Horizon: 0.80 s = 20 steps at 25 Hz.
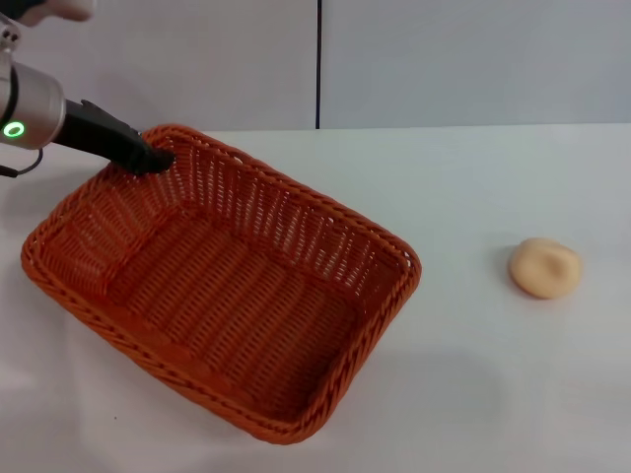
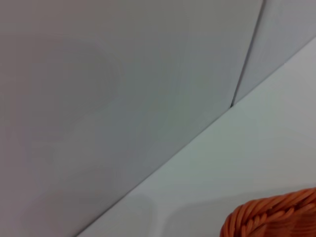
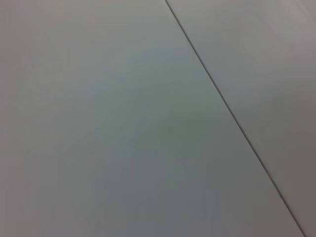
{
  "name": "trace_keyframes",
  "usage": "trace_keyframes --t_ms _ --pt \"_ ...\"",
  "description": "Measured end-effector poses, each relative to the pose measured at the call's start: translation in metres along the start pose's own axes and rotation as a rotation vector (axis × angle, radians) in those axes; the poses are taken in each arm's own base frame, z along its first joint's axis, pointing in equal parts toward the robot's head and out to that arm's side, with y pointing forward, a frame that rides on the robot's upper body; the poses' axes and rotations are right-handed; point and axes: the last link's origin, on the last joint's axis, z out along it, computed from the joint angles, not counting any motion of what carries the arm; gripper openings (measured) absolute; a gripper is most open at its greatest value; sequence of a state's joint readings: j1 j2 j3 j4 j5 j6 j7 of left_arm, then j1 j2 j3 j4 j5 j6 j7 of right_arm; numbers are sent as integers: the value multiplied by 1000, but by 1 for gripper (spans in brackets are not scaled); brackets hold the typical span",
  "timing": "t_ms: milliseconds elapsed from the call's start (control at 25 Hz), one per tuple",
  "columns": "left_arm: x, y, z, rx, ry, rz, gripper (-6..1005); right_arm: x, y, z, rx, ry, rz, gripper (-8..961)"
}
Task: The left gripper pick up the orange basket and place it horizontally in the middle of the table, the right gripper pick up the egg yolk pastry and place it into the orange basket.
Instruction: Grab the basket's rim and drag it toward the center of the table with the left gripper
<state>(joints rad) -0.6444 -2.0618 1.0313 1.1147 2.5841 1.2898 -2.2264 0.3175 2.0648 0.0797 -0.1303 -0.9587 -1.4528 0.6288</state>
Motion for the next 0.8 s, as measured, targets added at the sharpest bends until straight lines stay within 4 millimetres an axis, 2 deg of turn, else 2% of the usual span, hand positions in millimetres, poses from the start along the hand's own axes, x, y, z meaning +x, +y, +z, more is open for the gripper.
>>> trace_keyframes --t_ms 320,520,800 --pt "3 -4 -22 -57 102 -135 268 2 0 1 6 10 1 654" --pt "4 -6 -35 -57 146 -227 213 4 3 4 4 15 7 655" --pt "-4 -18 -51 -49 203 -379 188 6 6 8 2 22 14 655"
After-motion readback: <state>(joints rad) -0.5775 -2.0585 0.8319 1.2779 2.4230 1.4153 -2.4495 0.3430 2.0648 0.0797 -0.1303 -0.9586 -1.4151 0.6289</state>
